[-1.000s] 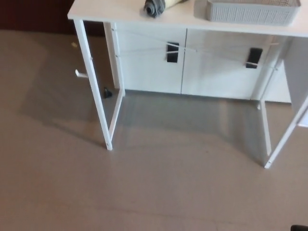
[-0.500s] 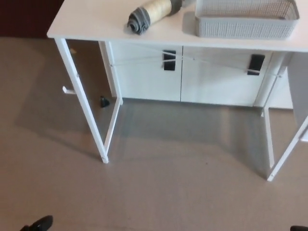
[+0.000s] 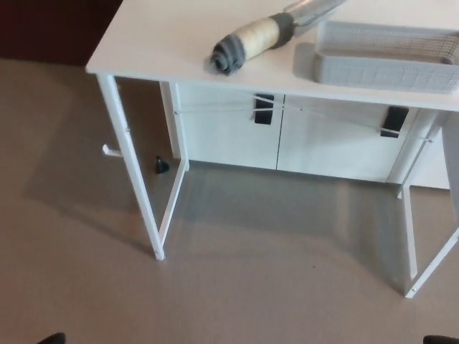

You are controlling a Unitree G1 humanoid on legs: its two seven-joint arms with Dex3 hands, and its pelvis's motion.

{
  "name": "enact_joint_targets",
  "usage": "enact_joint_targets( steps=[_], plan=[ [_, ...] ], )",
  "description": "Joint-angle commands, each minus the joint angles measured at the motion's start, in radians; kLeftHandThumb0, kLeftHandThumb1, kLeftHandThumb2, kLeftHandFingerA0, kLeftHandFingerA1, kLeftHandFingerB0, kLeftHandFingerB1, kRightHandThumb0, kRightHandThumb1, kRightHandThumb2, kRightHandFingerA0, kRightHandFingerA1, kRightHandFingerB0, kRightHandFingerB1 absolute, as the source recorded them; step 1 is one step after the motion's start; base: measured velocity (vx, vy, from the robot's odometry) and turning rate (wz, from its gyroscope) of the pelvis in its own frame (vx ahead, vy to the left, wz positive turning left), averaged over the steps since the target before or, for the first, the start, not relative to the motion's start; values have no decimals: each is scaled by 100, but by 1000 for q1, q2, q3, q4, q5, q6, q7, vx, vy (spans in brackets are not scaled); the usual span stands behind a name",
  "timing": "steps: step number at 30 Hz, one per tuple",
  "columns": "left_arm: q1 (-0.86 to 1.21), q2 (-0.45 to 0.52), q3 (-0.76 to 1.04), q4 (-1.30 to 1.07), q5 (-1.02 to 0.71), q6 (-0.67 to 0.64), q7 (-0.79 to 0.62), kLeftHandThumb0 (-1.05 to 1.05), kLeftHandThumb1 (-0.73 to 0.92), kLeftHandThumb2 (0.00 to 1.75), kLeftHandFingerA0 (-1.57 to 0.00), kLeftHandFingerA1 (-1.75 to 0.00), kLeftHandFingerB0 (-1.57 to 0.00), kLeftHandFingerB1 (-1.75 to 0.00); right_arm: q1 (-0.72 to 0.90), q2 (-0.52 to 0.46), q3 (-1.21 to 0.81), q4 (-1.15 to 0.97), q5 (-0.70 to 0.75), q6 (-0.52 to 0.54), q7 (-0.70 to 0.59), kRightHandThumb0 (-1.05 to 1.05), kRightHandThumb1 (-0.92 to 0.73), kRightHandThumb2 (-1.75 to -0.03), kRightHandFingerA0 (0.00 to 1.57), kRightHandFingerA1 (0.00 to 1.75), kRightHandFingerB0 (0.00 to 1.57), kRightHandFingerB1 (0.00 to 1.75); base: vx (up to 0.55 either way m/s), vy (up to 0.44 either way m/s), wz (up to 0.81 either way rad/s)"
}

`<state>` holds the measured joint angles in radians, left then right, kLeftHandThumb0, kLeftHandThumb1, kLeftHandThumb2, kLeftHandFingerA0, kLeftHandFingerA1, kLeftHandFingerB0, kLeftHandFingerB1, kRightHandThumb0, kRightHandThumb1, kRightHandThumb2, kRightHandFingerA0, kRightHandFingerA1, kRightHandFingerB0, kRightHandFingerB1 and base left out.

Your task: The robot walks towards a desk on which a shovel is kept on the left hand side and a container is kept on the right hand side. The robot picks up the shovel using its left hand and places it in the container.

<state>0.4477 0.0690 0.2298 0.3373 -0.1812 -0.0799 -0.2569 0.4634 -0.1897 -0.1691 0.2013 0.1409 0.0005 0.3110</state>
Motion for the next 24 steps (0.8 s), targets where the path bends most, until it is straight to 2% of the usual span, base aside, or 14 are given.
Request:
enact_joint_targets(
  steps=[1,5,6,8,11,12,13,14,15,16,17,18,24],
  plan=[
    [3,11,0,9,-11,1,-12,-17,70,60,-35,-46,-35,-37,-11,-15,-7,-2,-2,-22,-3,-45,-47,-55,83,53,60,45,13,-347,22],
    [15,18,1,13,-3,-9,-15,-16,70,60,-35,-45,-31,-37,-9,-25,-7,11,-4,-37,9,-49,-46,-57,82,52,60,45,139,-136,-3],
    [16,21,4,14,-11,-10,-24,-15,47,96,-26,-58,-20,-53,-11,-24,-6,11,-7,-37,5,-47,-47,-56,83,51,61,44,163,4,-5],
    [14,29,2,16,-2,-9,-23,-15,48,96,-26,-58,-20,-53,-12,-28,0,-3,-19,-23,-5,-46,-47,-57,83,51,60,44,187,28,-7],
    [29,37,9,19,-8,-11,-33,-14,48,96,-26,-58,-20,-53,2,-16,-1,-8,-8,-22,1,-43,-48,-55,82,52,59,45,201,98,-14],
    [32,36,12,23,-12,-9,-33,-16,70,61,-34,-45,-32,-37,6,-14,-3,-4,-5,-24,3,-44,-48,-55,83,52,60,45,311,170,-20],
    [39,36,13,25,-11,-12,-34,-14,47,96,-26,-58,-20,-53,14,-16,-2,2,-7,-34,8,-46,-47,-56,82,52,60,45,300,201,-15],
    [45,36,10,21,-8,-12,-34,-14,47,96,-25,-57,-19,-53,16,-16,-3,6,-4,-36,13,-46,-47,-56,81,52,60,44,378,230,-13],
    [47,34,10,17,-8,-5,-31,-14,46,96,-26,-57,-20,-53,15,-14,-5,6,-3,-29,11,-46,-47,-56,83,52,60,44,217,146,33],
    [44,31,14,15,-8,11,-16,-16,66,59,-40,-42,-35,-36,9,-12,-4,7,-7,-28,6,-44,-48,-55,84,52,61,44,258,-90,-65],
    [44,30,13,13,-4,7,-14,-15,44,94,-29,-58,-21,-53,5,-13,-2,5,-13,-30,2,-45,-47,-55,85,52,61,44,261,-89,-49],
    [45,29,11,11,-2,2,-14,-17,65,60,-40,-45,-33,-37,2,-15,1,1,-20,-28,-2,-45,-47,-55,86,51,60,44,275,-97,-24],
    [34,27,11,41,2,-8,-11,-15,66,60,-39,-44,-35,-36,-7,-19,3,7,-21,-30,5,-45,-49,-55,82,52,62,44,291,106,7]
  ],
)
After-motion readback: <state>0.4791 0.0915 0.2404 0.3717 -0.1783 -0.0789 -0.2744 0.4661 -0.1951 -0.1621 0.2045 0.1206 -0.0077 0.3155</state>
